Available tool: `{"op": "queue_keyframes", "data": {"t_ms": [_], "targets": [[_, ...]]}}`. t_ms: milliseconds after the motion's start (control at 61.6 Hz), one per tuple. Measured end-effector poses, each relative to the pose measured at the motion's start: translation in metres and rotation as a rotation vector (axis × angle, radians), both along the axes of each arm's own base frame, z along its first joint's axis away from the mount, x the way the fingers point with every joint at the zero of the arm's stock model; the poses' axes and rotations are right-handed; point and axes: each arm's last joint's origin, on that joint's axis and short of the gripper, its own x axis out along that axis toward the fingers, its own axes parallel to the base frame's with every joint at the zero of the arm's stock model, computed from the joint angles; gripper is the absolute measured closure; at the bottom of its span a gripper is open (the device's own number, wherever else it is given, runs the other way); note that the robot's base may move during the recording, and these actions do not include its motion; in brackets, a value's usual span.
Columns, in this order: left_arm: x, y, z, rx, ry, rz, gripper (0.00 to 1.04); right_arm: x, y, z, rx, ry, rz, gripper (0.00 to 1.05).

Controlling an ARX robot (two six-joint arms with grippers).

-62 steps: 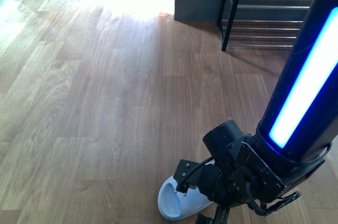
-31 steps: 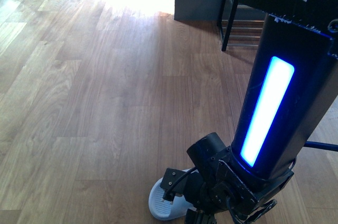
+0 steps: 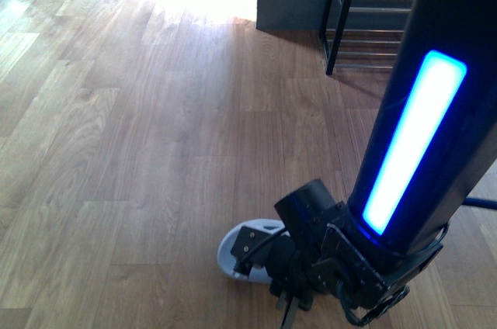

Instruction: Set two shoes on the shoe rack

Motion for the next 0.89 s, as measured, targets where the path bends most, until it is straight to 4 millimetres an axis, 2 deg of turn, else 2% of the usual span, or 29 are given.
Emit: {"op": "queue_keyframes", "data": {"t_ms": [81, 130, 244, 260, 309, 374, 422, 552, 633, 812, 893], "targets": [[0.0, 0.0, 0.0, 0.0, 0.0, 0.0, 1.03, 0.019, -0.002, 0.036, 0.082, -0.063, -0.048, 1.03], [0.0, 0.0, 0.0, 0.0, 0.0, 0.0, 1.03, 0.026, -0.003, 0.049, 0.108, -0.084, -0.064, 1.03], [0.0, 0.0, 0.0, 0.0, 0.0, 0.0, 1.03, 0.051, -0.013, 0.107, 0.196, -0.211, -0.126, 1.03], [0.0, 0.0, 0.0, 0.0, 0.0, 0.0, 1.03, 0.052, -0.014, 0.11, 0.199, -0.218, -0.13, 1.03], [0.0, 0.0, 0.0, 0.0, 0.0, 0.0, 1.03, 0.064, -0.026, 0.149, 0.238, -0.315, -0.173, 1.03], [0.0, 0.0, 0.0, 0.0, 0.0, 0.0, 1.03, 0.068, -0.046, 0.194, 0.264, -0.431, -0.225, 1.03], [0.0, 0.0, 0.0, 0.0, 0.0, 0.0, 1.03, 0.062, -0.059, 0.22, 0.274, -0.496, -0.241, 1.03], [0.0, 0.0, 0.0, 0.0, 0.0, 0.0, 1.03, 0.039, -0.078, 0.257, 0.299, -0.58, -0.247, 1.03], [0.0, 0.0, 0.0, 0.0, 0.0, 0.0, 1.03, 0.012, -0.092, 0.286, 0.336, -0.632, -0.229, 1.03], [0.0, 0.0, 0.0, 0.0, 0.0, 0.0, 1.03, -0.037, -0.118, 0.328, 0.384, -0.721, -0.209, 1.03], [0.0, 0.0, 0.0, 0.0, 0.0, 0.0, 1.03, -0.065, -0.133, 0.348, 0.375, -0.806, -0.223, 1.03]]}}
